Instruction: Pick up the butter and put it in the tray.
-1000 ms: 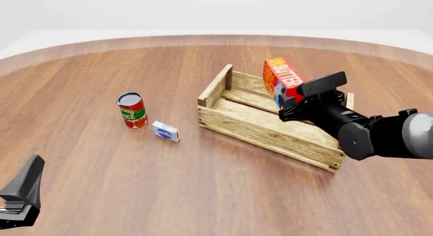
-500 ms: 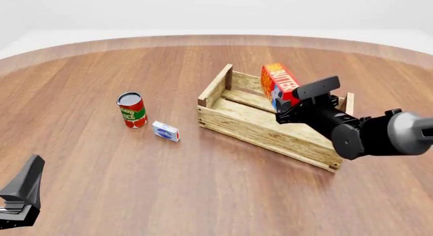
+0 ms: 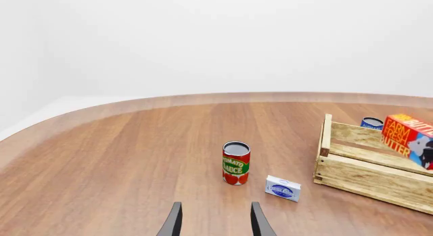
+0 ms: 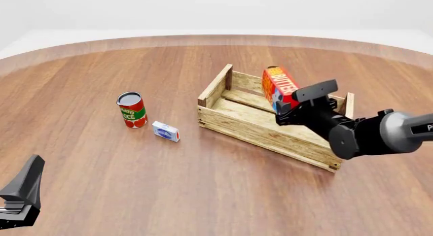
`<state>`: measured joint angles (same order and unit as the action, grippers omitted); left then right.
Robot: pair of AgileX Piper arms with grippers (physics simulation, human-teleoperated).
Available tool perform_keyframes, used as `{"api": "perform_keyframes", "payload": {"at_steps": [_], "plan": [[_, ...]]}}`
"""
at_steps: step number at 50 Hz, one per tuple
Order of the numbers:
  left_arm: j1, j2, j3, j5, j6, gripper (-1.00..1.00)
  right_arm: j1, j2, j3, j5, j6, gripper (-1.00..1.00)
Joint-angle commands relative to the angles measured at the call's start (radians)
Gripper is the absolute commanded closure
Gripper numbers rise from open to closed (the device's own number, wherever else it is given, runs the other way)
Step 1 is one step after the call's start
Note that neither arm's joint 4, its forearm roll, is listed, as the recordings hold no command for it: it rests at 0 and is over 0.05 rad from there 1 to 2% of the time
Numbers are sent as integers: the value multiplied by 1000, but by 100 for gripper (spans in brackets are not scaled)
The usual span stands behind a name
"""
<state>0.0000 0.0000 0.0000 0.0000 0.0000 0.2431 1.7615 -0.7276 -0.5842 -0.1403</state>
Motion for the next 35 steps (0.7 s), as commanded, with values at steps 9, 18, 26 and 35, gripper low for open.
{"api": "perform_keyframes", "payload": {"at_steps": [9,18,26,35], "plan": [[0,0,0,0,0,-100,-5,33,-32,-15,23,100],[0,0,0,0,0,-100,-3,51,-39,-19,24,100],[0,0,0,0,0,-100,-4,67,-39,-24,25,100],[0,0,0,0,0,-100,-2,80,-41,-30,29,100]]}}
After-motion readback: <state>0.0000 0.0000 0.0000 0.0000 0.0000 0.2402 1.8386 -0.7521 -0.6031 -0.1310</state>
